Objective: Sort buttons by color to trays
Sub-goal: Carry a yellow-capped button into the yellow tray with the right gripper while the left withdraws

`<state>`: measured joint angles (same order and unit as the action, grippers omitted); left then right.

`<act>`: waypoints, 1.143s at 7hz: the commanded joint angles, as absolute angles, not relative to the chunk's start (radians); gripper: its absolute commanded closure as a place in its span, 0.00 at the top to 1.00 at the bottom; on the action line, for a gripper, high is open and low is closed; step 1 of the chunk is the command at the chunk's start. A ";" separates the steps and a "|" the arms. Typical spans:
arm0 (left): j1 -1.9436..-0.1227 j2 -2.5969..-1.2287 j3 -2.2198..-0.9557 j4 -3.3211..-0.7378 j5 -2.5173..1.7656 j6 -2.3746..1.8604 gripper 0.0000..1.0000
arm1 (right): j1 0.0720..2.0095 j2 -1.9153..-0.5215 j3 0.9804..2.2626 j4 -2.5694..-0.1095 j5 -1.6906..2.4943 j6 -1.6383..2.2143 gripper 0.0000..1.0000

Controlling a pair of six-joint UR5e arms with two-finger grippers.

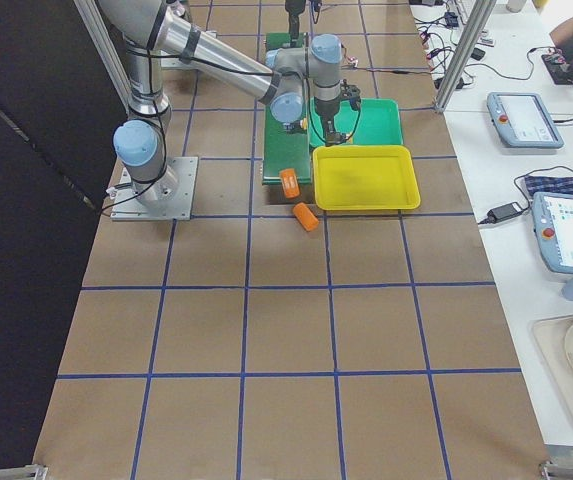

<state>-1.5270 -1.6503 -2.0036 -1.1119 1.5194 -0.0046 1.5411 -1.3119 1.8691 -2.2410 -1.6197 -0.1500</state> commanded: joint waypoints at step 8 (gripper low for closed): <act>-1.543 -1.577 -1.597 -1.543 1.591 -0.001 1.00 | 1.557 -1.482 2.067 -2.166 -1.602 -0.049 1.00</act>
